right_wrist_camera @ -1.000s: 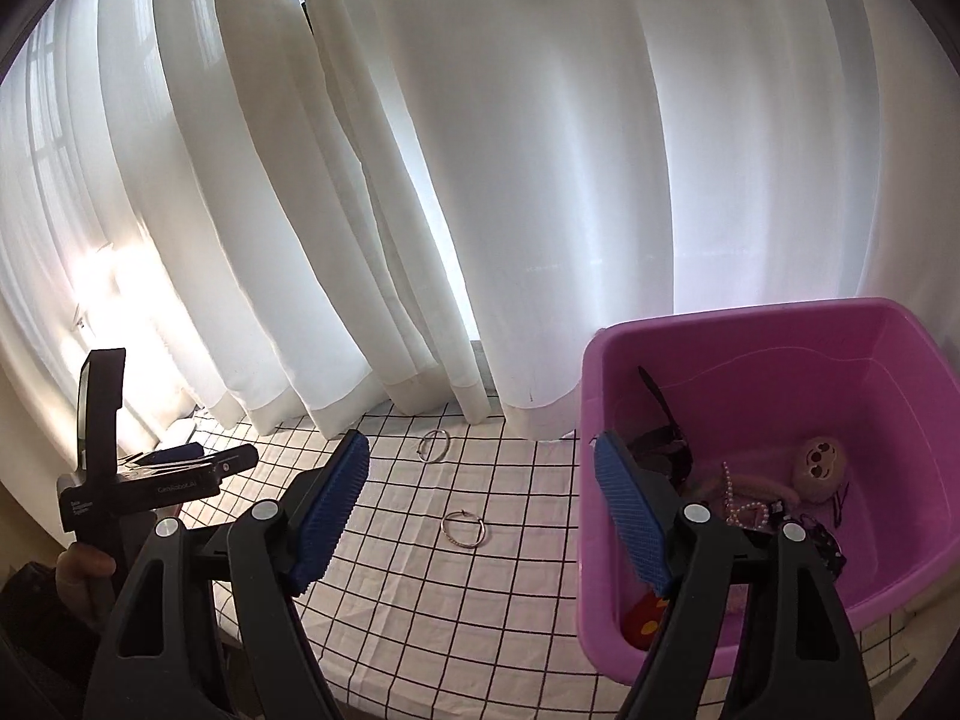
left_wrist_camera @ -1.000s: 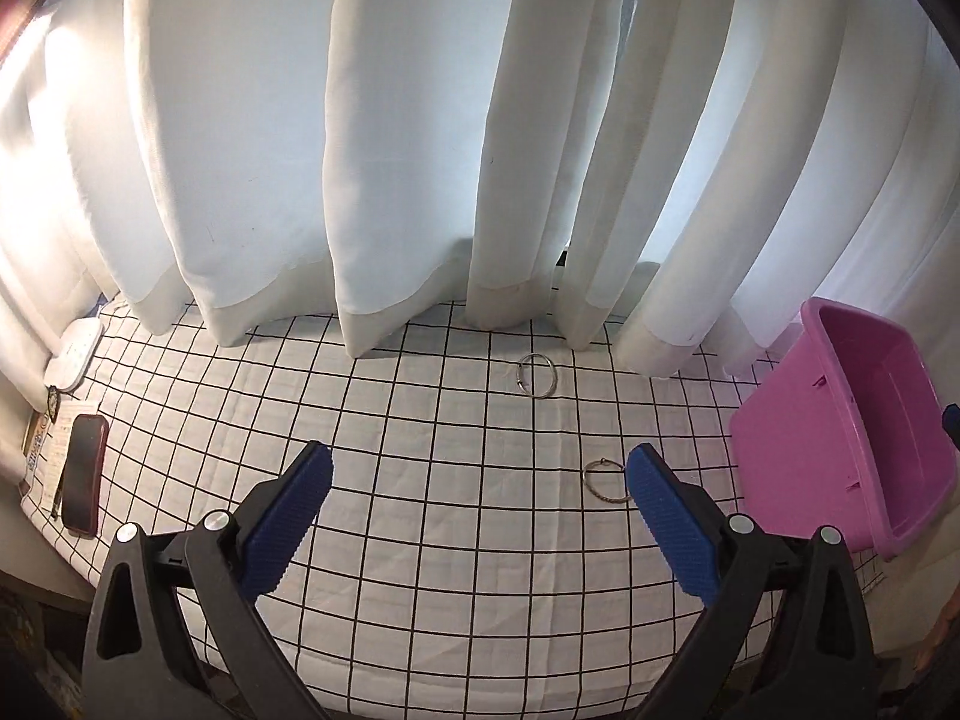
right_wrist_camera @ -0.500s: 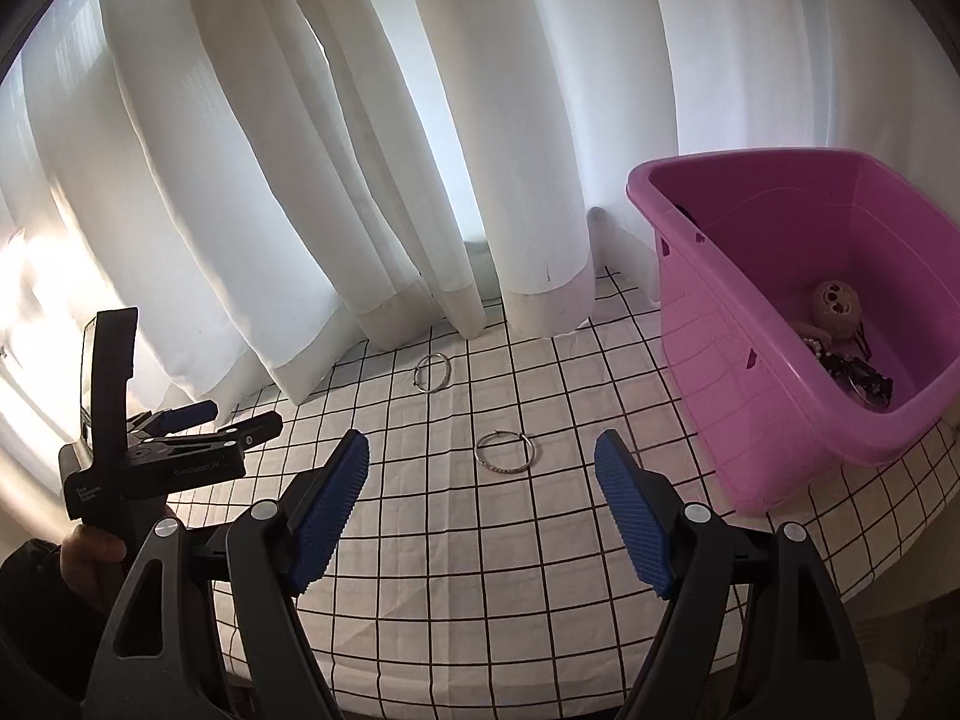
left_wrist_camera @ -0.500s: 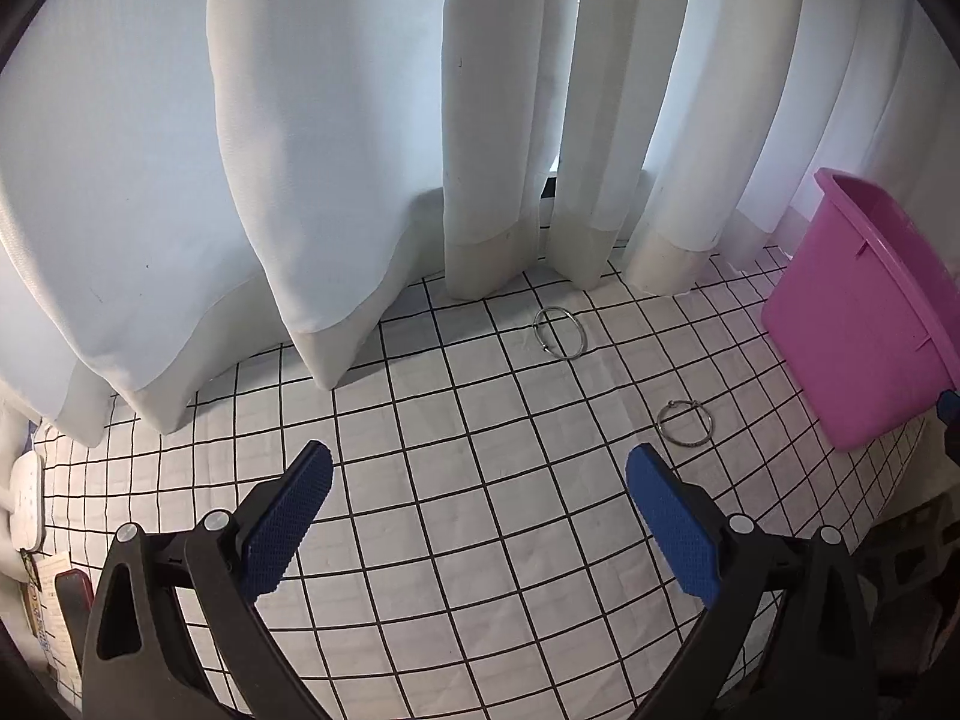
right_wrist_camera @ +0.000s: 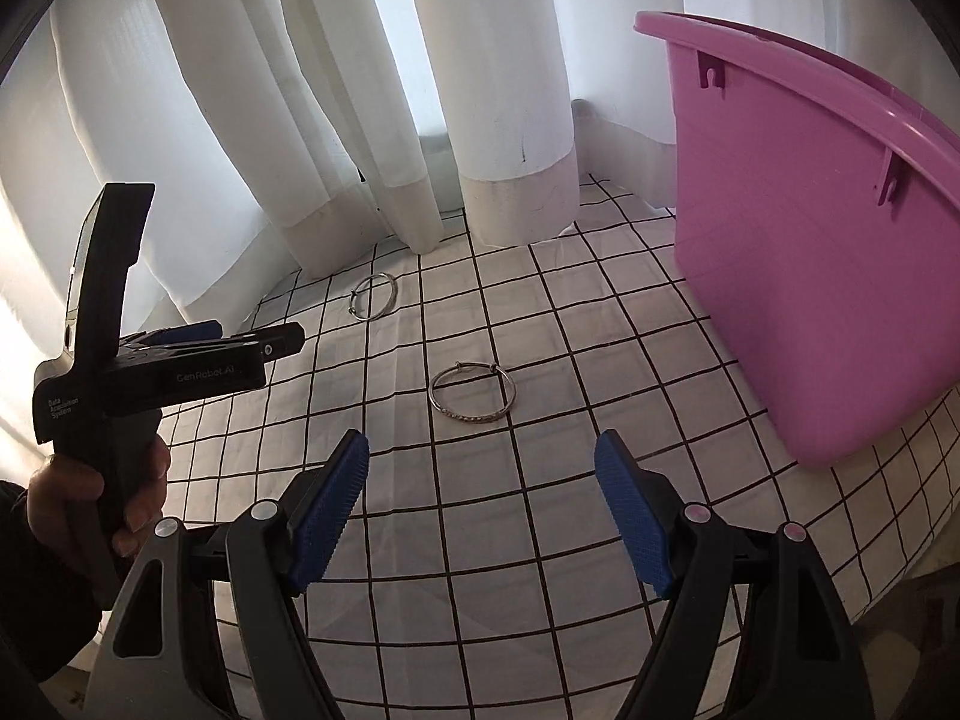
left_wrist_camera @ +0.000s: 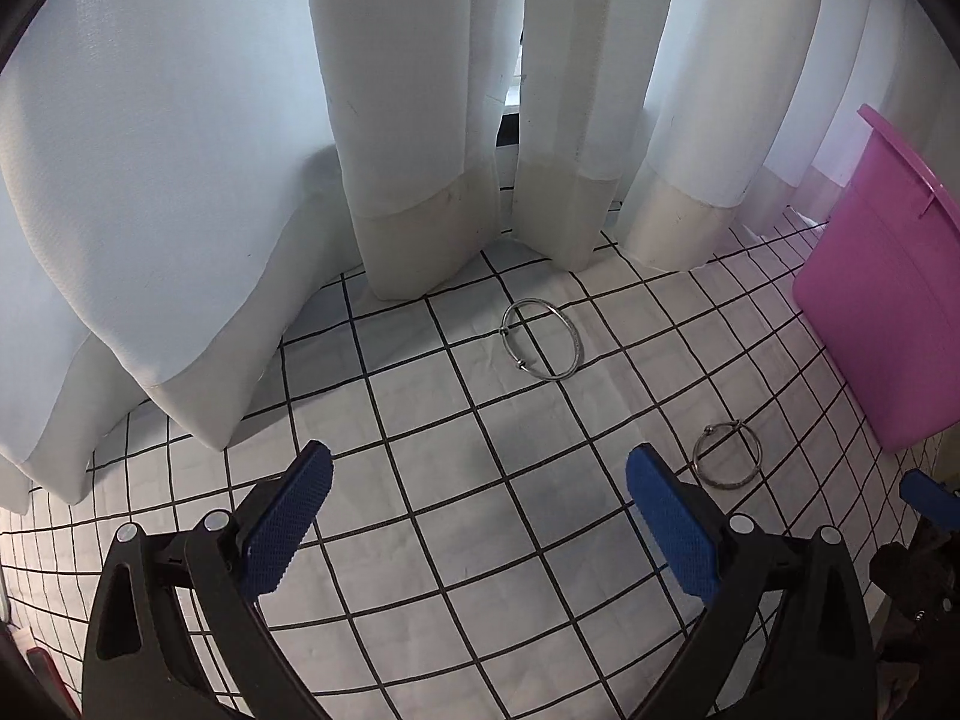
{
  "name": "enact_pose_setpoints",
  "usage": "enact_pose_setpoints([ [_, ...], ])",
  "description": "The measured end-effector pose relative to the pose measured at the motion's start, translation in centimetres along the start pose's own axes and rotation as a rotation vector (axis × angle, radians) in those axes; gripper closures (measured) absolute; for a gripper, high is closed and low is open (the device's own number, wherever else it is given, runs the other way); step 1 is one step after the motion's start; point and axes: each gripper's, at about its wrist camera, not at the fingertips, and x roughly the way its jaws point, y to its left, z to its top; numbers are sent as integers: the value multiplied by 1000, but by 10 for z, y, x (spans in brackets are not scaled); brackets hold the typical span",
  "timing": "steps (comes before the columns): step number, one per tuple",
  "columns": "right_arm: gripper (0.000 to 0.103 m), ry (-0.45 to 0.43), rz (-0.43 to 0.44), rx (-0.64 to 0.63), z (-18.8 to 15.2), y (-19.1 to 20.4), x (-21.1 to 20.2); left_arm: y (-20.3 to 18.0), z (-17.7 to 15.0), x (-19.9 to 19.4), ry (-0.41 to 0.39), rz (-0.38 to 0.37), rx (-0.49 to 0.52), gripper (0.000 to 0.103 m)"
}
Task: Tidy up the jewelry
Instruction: 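Move the left gripper toward the silver bangle while the right approaches the small hoop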
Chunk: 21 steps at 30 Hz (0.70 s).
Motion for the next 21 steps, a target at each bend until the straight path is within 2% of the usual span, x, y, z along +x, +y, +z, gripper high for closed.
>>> enact_pose_setpoints([
  [11, 29, 29, -60, -48, 4, 6, 60, -16, 16, 46, -22, -10, 79, 6],
  [21, 29, 33, -100, -67, 6, 8, 79, -18, 31, 69, -16, -3, 74, 6],
])
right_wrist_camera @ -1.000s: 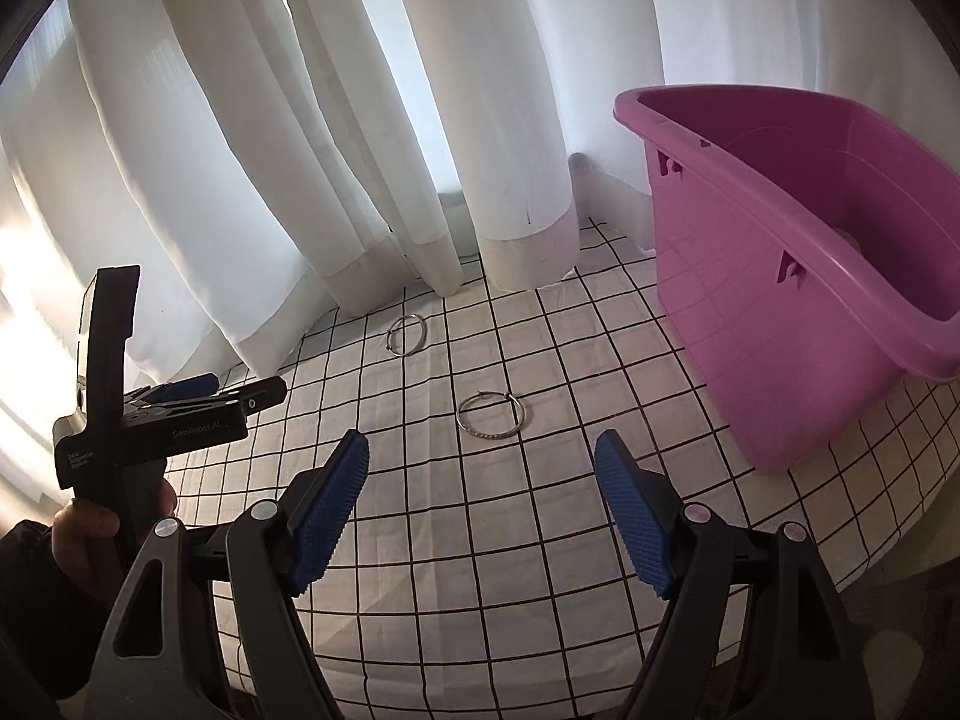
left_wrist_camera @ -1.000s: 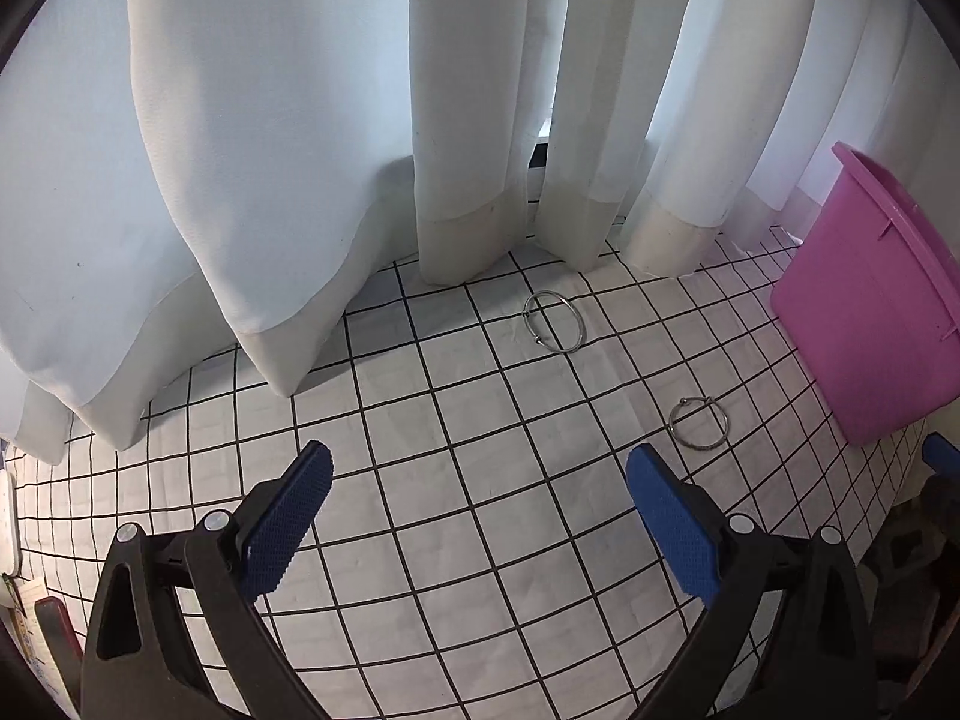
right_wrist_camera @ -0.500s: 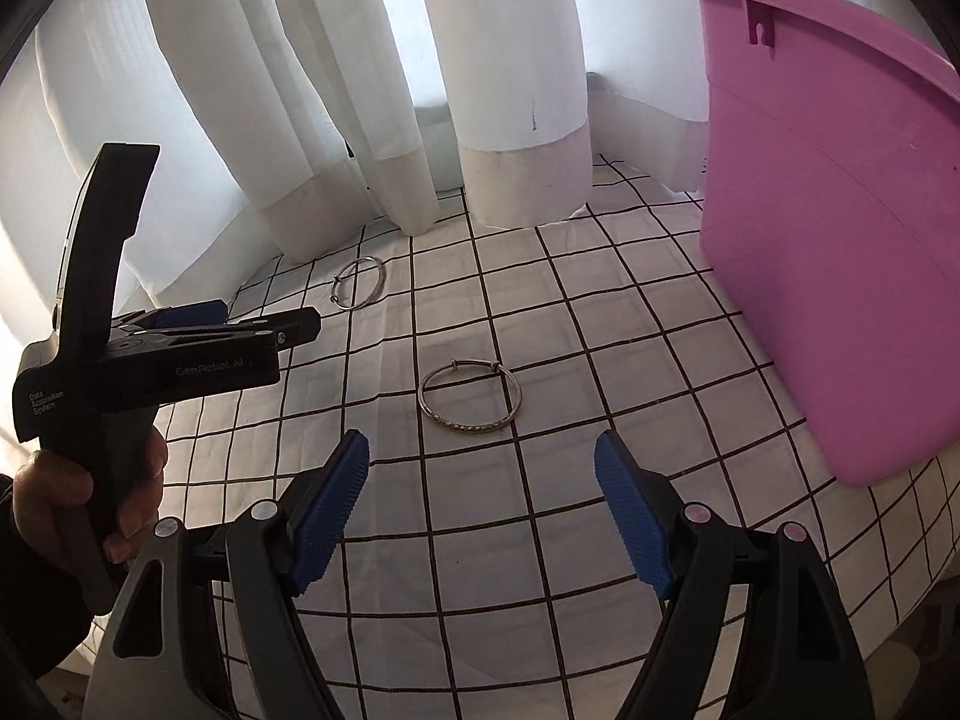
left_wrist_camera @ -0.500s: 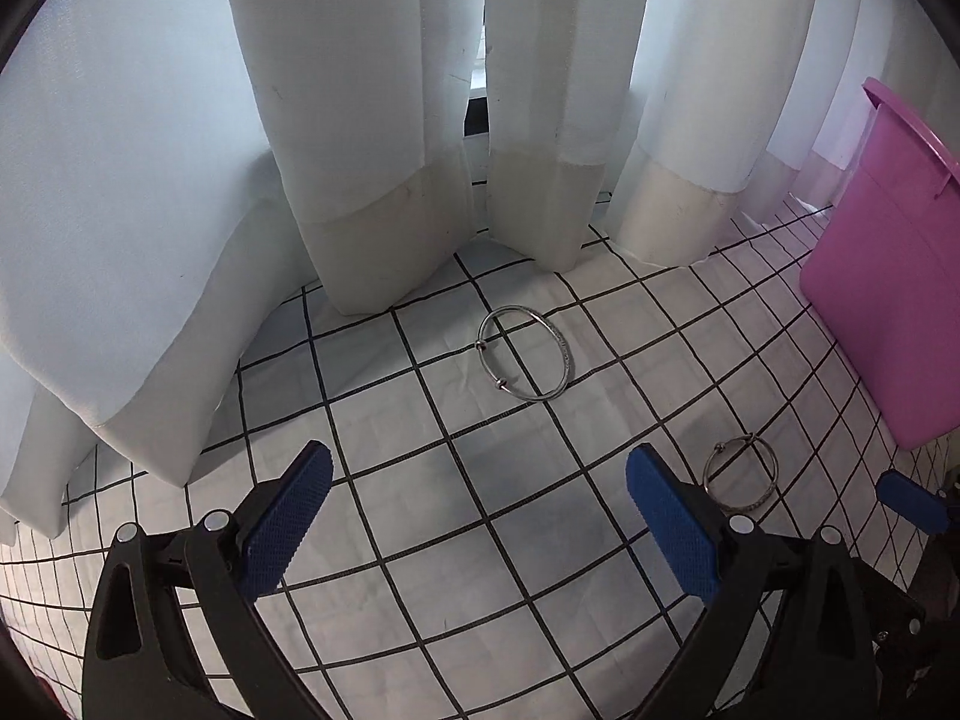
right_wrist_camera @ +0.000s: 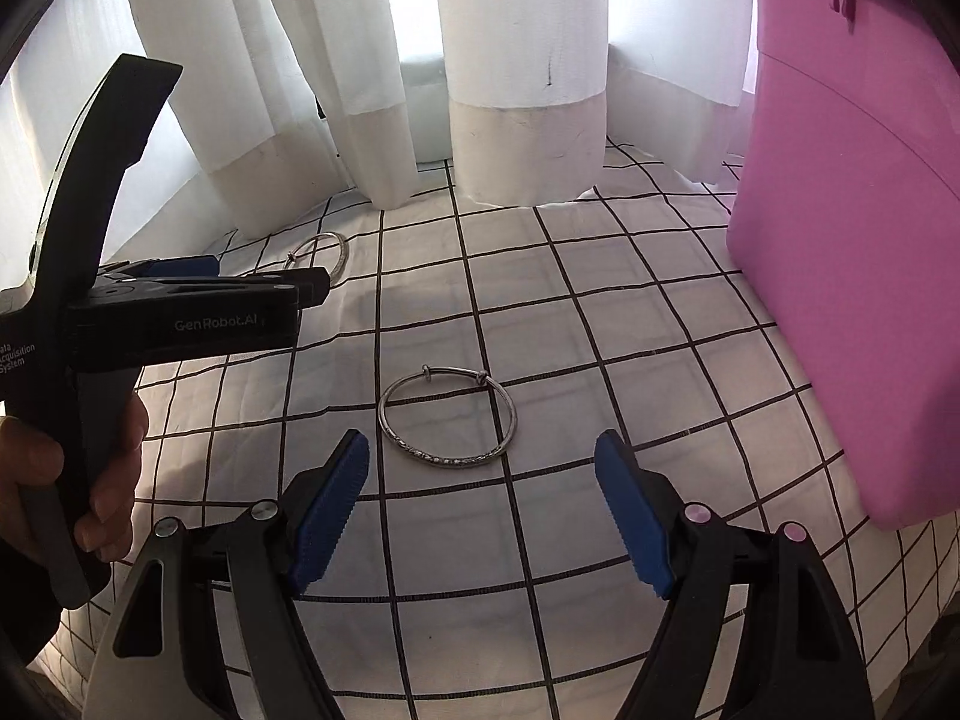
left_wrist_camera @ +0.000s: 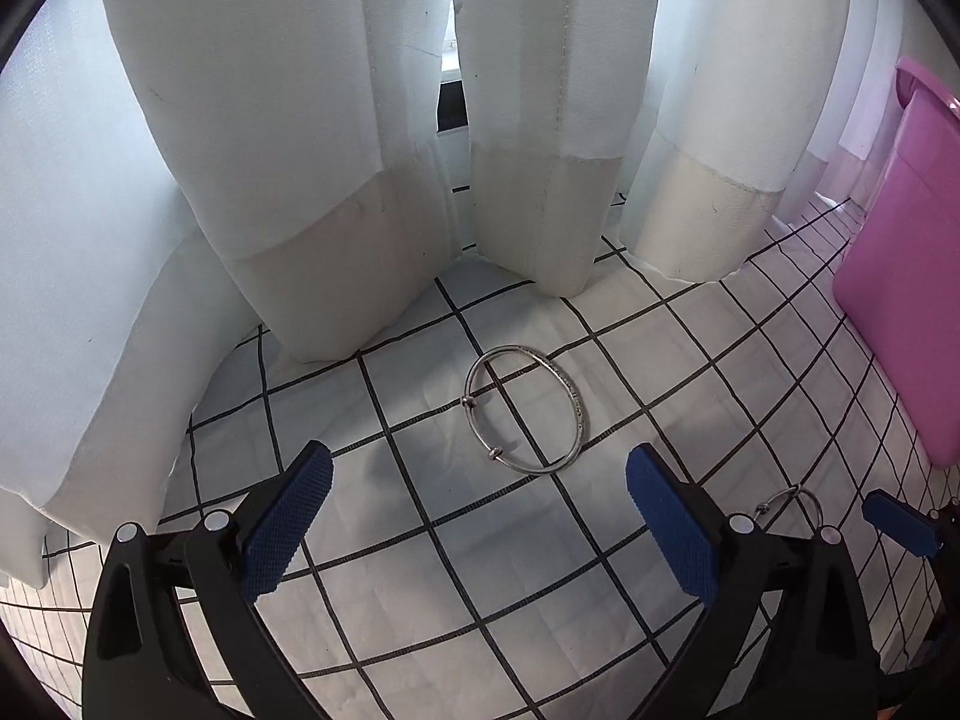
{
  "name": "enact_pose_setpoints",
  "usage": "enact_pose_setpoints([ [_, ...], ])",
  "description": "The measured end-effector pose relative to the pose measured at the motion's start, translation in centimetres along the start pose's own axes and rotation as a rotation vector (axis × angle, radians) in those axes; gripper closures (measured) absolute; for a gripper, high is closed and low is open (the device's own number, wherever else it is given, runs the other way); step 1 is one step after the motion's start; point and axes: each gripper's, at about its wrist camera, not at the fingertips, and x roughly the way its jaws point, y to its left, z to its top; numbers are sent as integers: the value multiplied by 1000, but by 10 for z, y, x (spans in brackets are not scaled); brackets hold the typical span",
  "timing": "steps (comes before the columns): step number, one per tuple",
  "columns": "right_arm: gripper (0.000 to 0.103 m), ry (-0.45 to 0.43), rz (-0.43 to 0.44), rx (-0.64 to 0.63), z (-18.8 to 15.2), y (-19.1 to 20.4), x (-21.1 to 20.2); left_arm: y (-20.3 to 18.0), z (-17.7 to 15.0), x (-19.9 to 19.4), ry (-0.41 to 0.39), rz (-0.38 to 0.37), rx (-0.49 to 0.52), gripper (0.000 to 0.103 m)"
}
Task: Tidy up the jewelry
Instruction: 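Move the left gripper toward the silver bangle while the right approaches the small hoop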
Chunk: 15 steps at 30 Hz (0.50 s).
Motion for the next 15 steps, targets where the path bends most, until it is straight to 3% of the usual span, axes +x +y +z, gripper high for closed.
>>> enact_pose_setpoints([
  [15, 29, 17, -20, -64, 7, 7, 13, 0, 9, 14, 12, 4, 5, 6],
])
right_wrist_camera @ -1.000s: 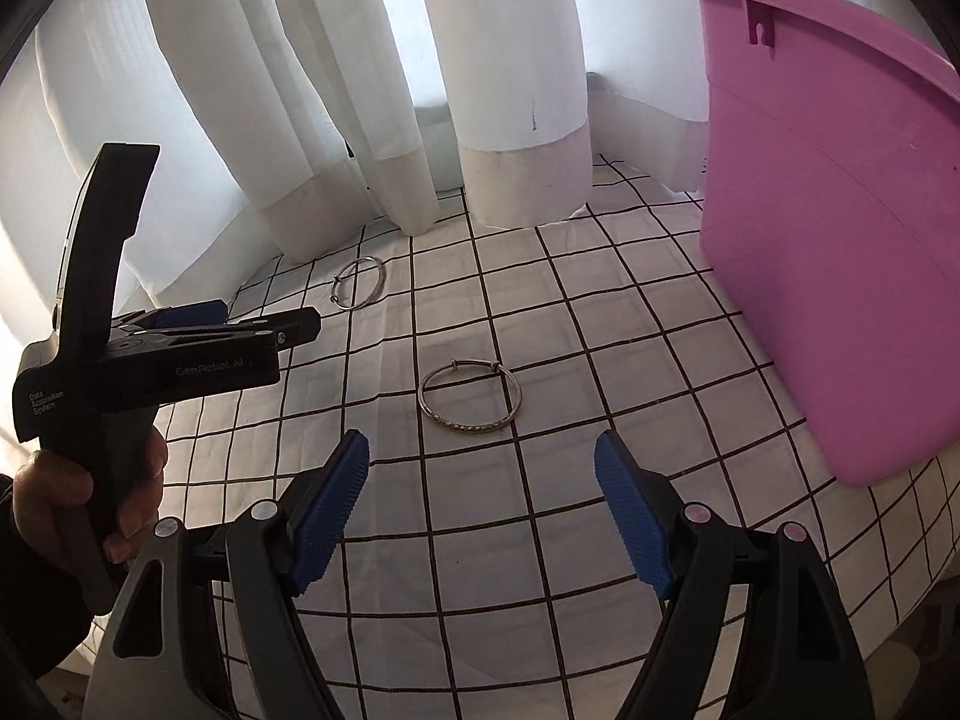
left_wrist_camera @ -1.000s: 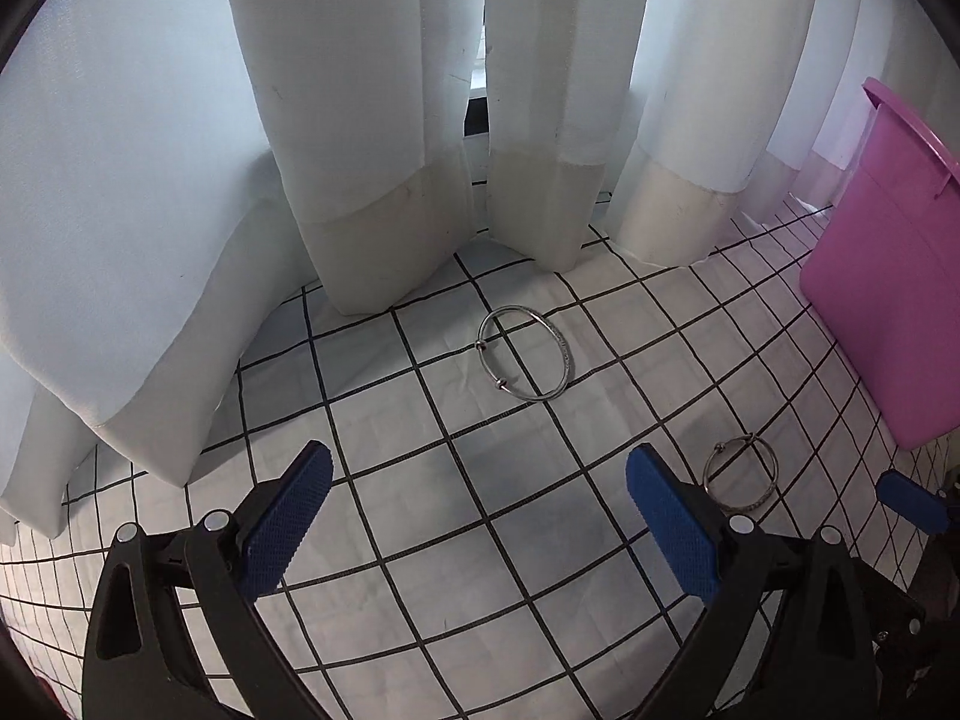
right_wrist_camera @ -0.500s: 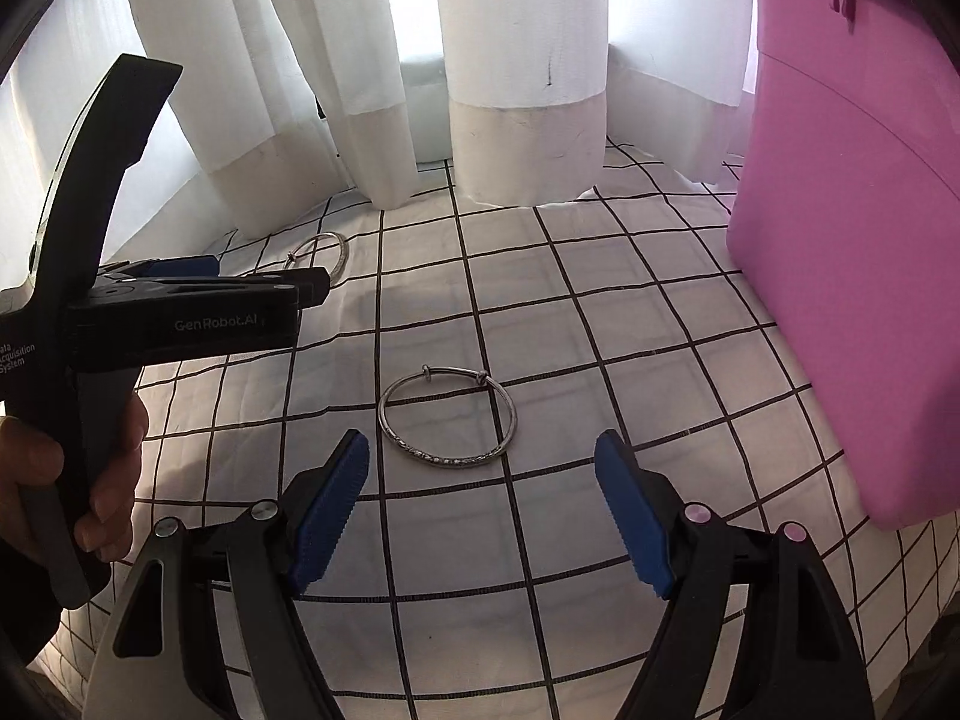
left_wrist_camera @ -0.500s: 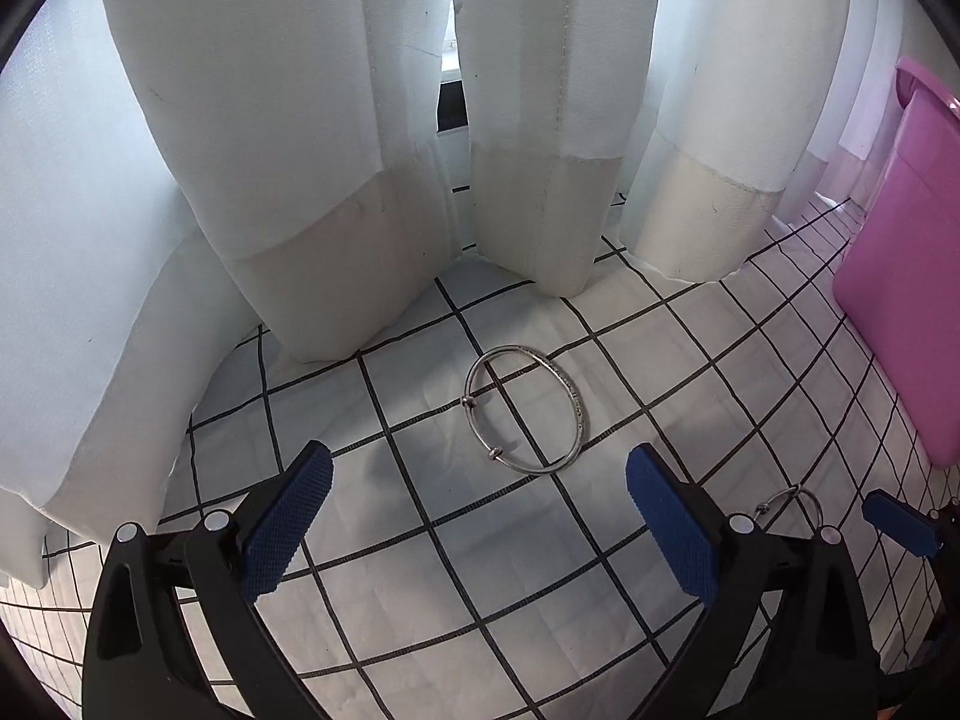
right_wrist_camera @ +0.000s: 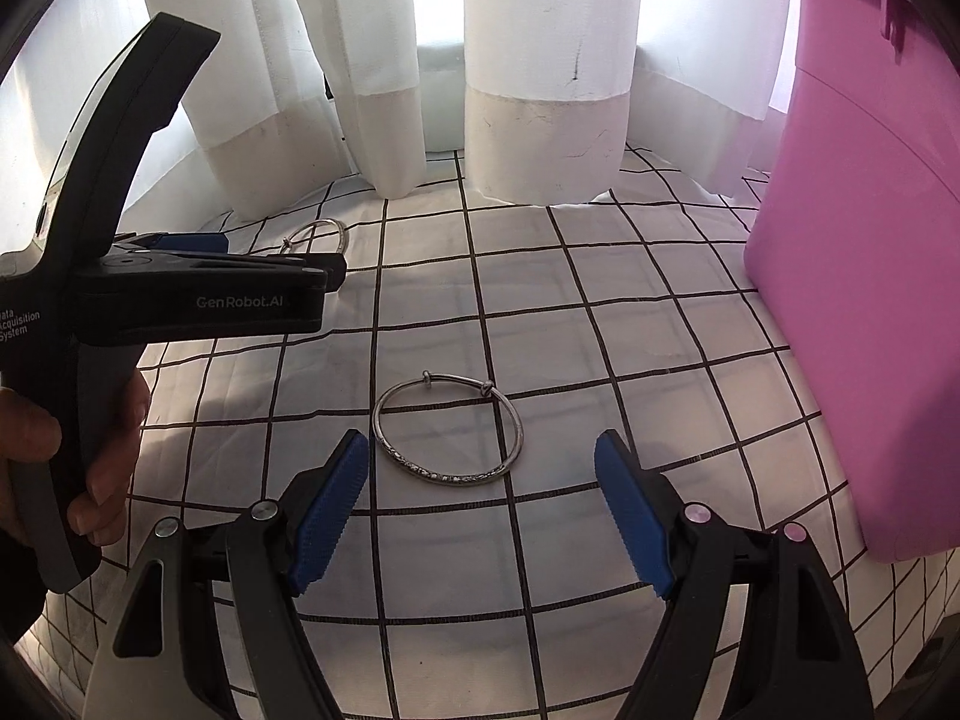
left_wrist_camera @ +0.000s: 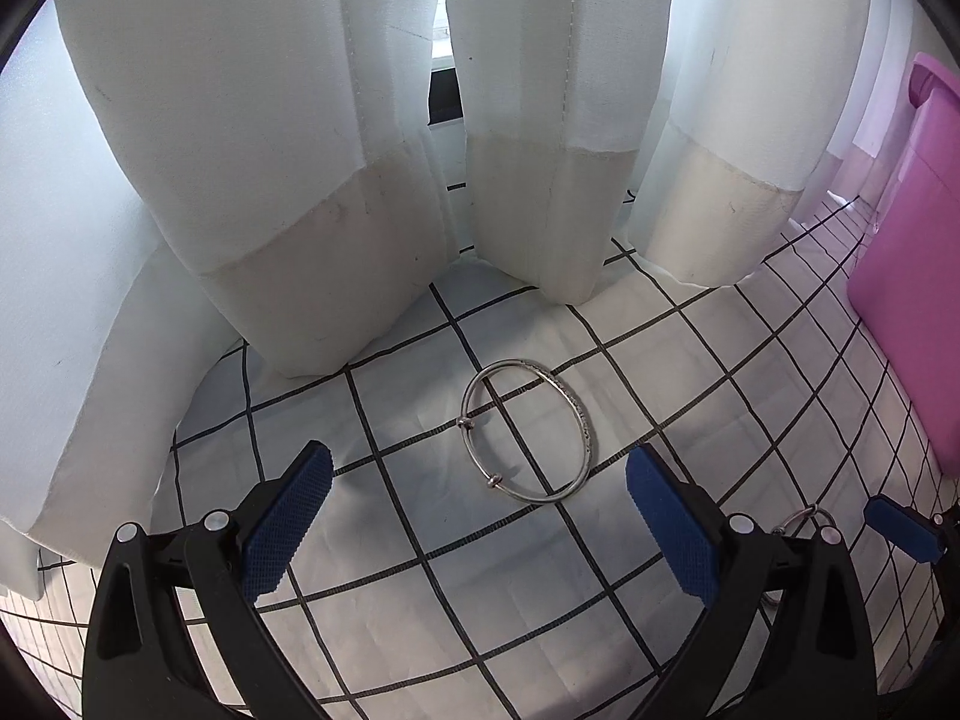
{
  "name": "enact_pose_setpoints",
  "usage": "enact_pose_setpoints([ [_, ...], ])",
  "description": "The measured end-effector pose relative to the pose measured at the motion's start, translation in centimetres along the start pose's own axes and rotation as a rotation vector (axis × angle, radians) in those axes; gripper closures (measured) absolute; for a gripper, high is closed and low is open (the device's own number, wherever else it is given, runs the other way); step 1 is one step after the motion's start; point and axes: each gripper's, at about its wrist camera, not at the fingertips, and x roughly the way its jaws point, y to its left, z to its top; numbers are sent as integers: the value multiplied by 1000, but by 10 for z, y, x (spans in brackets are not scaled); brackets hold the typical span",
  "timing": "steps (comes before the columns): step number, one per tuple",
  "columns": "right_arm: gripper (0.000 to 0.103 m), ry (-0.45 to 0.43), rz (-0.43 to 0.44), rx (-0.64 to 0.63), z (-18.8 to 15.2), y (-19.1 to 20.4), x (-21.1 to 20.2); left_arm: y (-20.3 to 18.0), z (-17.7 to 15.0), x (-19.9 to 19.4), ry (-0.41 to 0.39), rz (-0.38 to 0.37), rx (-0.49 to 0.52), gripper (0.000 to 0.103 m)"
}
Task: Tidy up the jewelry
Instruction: 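Move the left gripper toward the silver bangle while the right approaches the small hoop, then close the left gripper on the silver bangle while the right grasps the small hoop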
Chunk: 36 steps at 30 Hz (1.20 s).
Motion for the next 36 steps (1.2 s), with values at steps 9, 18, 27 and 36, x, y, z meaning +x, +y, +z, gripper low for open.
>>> enact_pose_setpoints([
  [9, 27, 0, -23, -32, 5, 5, 9, 6, 4, 7, -3, -26, -40, 5],
  [18, 18, -41, -31, -31, 3, 0, 12, 3, 5, 9, -34, -12, -38, 6],
  [27, 19, -43, -18, -37, 0, 1, 11, -12, 0, 2, -64, -41, -1, 29],
  [36, 52, -69, -1, -66, -2, 4, 3, -25, -6, -8, -95, -84, 47, 58],
])
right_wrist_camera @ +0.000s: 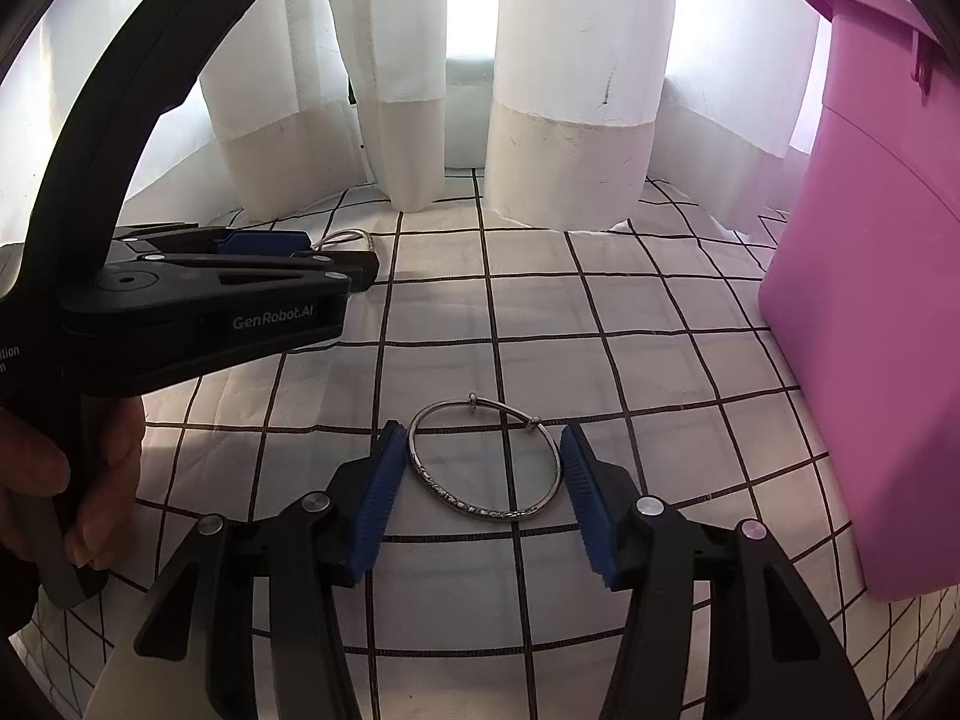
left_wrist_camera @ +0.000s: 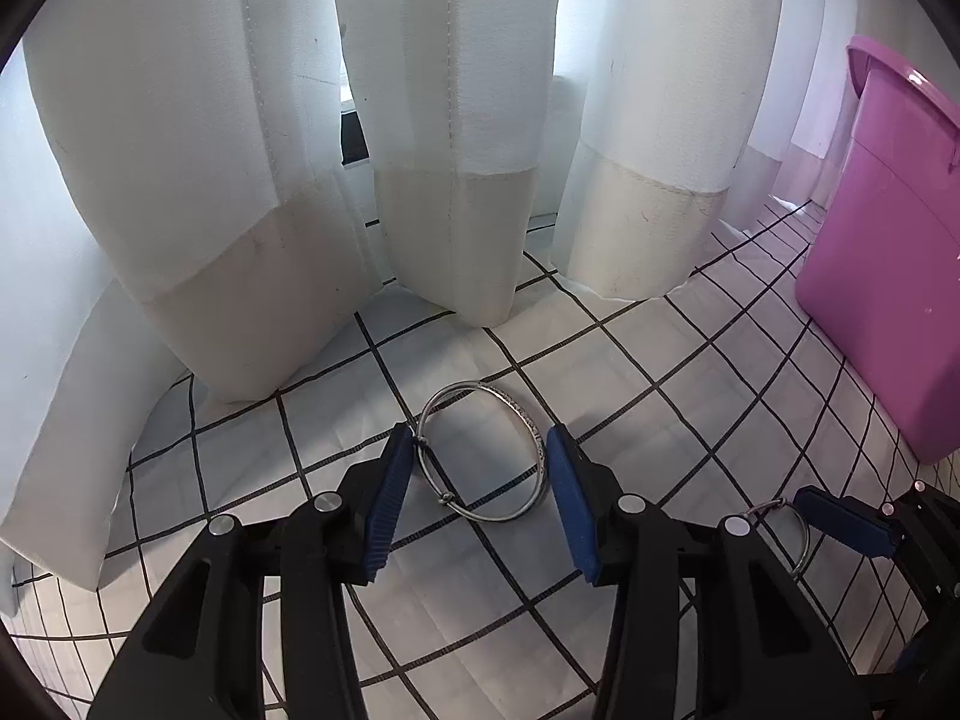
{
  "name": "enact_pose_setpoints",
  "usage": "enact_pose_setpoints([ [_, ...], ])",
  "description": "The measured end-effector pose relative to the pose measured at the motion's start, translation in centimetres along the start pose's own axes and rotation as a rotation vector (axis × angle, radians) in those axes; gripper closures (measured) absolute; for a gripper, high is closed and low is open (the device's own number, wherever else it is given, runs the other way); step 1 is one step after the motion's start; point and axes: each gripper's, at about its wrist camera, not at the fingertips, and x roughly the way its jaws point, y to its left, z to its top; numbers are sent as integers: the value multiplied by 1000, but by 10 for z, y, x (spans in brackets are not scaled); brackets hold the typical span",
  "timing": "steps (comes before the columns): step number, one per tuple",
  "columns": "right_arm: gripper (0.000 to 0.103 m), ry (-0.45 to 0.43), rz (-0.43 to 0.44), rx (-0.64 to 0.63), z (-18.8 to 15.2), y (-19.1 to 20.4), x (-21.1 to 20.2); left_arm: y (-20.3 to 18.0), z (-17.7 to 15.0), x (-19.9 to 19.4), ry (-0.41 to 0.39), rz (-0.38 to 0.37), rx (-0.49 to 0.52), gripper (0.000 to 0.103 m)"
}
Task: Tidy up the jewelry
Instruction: 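Close the left gripper on the silver bangle while the right grasps the small hoop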
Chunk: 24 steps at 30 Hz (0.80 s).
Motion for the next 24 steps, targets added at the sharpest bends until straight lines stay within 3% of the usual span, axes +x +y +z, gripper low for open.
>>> enact_pose_setpoints([
  [8, 52, -1, 29, 34, -3, -9, -5, -5, -7, -15, -8, 13, 23, 59],
  [24, 52, -5, 38, 44, -8, -11, -30, 20, -20, -58, 2, -18, -65, 59],
])
